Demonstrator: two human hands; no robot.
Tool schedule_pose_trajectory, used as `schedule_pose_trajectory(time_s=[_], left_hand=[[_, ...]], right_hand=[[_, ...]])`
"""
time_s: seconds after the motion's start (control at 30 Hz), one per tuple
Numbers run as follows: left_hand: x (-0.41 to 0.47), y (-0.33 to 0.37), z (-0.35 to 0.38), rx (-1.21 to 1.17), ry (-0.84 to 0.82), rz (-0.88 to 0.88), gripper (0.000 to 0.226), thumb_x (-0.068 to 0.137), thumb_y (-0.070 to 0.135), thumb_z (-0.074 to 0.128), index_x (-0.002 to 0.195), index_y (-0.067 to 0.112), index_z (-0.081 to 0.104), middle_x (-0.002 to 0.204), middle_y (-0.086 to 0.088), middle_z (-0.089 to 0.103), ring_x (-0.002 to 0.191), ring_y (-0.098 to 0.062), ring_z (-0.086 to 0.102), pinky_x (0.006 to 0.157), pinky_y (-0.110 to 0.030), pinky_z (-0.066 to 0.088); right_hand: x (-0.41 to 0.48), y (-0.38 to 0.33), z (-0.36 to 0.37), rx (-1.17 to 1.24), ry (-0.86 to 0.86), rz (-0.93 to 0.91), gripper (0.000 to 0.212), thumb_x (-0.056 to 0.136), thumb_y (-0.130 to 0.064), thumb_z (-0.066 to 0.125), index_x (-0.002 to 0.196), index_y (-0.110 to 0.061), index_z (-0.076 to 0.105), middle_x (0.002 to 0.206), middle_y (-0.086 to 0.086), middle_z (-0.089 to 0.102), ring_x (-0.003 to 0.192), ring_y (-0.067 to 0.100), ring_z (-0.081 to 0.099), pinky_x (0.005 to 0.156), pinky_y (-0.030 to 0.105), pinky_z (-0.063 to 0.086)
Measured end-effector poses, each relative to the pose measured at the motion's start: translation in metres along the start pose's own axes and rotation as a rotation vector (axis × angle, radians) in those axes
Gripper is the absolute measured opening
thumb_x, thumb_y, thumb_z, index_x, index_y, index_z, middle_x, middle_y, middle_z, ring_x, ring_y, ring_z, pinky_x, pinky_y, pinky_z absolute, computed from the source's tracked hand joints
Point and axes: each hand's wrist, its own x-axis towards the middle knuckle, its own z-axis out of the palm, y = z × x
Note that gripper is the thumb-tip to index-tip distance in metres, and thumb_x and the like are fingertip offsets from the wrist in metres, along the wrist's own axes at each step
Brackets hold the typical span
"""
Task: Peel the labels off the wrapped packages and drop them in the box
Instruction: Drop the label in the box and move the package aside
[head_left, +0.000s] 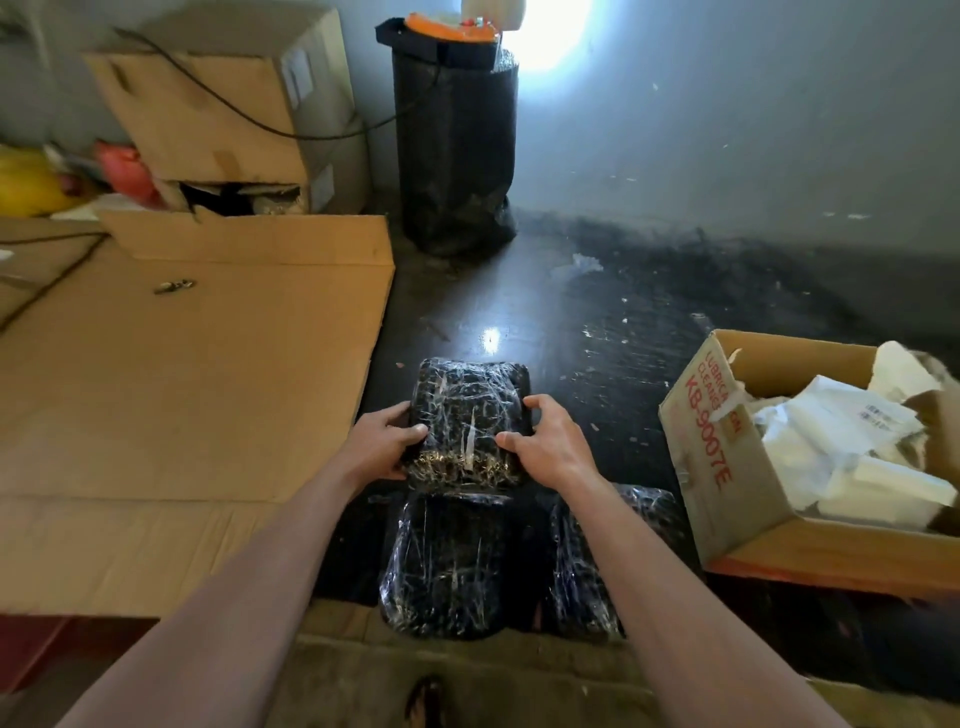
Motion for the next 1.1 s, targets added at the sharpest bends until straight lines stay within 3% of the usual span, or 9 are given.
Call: schedule_pose_trajectory(time_s=[0.17,0.33,0.47,0.63,0.8,0.93,1.0,1.1], left_hand=[[-0.054,-0.022,-0.014,0.006,-0.011,0.011,0.044,0.100,0.016,0.060,0.139,0.034,0.051,0.100,0.009,0.065,0.088,-0.013,0.067,0.077,-0.039,0.062],[-0.083,-0.050,-0.025,0.036,-0.024,-0.009,0.053,0.097,0.020,0.065,0.146,0.031,0.049,0.108,0.000,0.072,0.094,-0.019,0.072,0.068,-0.033,0.062],[-0.088,-0.072,-0.025,0.085,-0.058,-0.025,0.052,0.096,0.022,0.066,0.145,0.034,0.050,0.109,-0.002,0.075,0.096,-0.019,0.074,0.077,-0.041,0.064],[-0.088,-0.094,-0.012,0.053,-0.099,-0.050,0.053,0.099,0.016,0.062,0.147,0.032,0.046,0.111,-0.003,0.070,0.096,-0.018,0.071,0.074,-0.037,0.063],[-0.087,-0.101,-0.013,0.064,-0.106,-0.009,0.055,0.099,0.018,0.062,0.149,0.032,0.043,0.101,0.007,0.067,0.087,-0.009,0.070,0.062,-0.022,0.058],[-0.084,-0.103,-0.015,0.140,-0.088,0.019,0.057,0.099,0.025,0.063,0.151,0.033,0.041,0.107,0.007,0.068,0.093,-0.011,0.070,0.079,-0.031,0.060],[-0.081,-0.105,-0.016,0.135,-0.096,0.016,0.058,0.098,0.026,0.064,0.151,0.034,0.041,0.116,0.000,0.068,0.098,-0.015,0.070,0.085,-0.038,0.060],[-0.077,-0.108,-0.018,0.188,-0.096,0.004,0.061,0.097,0.032,0.064,0.152,0.035,0.039,0.128,-0.004,0.065,0.104,-0.018,0.068,0.090,-0.044,0.059]], right_hand=[[-0.055,-0.001,0.010,0.030,-0.044,-0.019,0.064,0.088,-0.033,0.078,0.143,-0.027,0.046,0.124,0.002,0.068,0.103,0.019,0.067,0.087,0.036,0.054],[-0.095,0.014,0.032,0.063,-0.069,0.022,0.063,0.088,-0.033,0.077,0.142,-0.030,0.045,0.125,0.002,0.067,0.104,0.019,0.067,0.094,0.043,0.056],[-0.109,0.027,0.048,0.059,-0.082,0.077,0.067,0.091,-0.030,0.075,0.148,-0.028,0.040,0.135,0.005,0.062,0.113,0.023,0.064,0.097,0.045,0.054],[-0.118,0.037,0.060,0.028,-0.073,0.126,0.065,0.096,-0.025,0.070,0.152,-0.026,0.037,0.144,0.007,0.055,0.120,0.024,0.059,0.092,0.038,0.052],[-0.119,0.042,0.065,0.022,-0.061,0.129,0.065,0.098,-0.024,0.067,0.154,-0.026,0.034,0.150,0.008,0.050,0.131,0.026,0.052,0.101,0.041,0.047],[-0.122,0.043,0.066,0.023,-0.043,0.124,0.065,0.099,-0.025,0.066,0.154,-0.027,0.034,0.151,0.005,0.050,0.133,0.024,0.050,0.103,0.041,0.046],[-0.123,0.042,0.065,0.022,-0.051,0.103,0.064,0.099,-0.025,0.065,0.155,-0.027,0.033,0.149,0.005,0.052,0.121,0.020,0.055,0.096,0.037,0.047],[-0.129,0.036,0.062,-0.016,-0.063,0.103,0.064,0.100,-0.026,0.064,0.156,-0.025,0.031,0.141,0.005,0.058,0.085,0.007,0.055,0.083,0.030,0.045]])
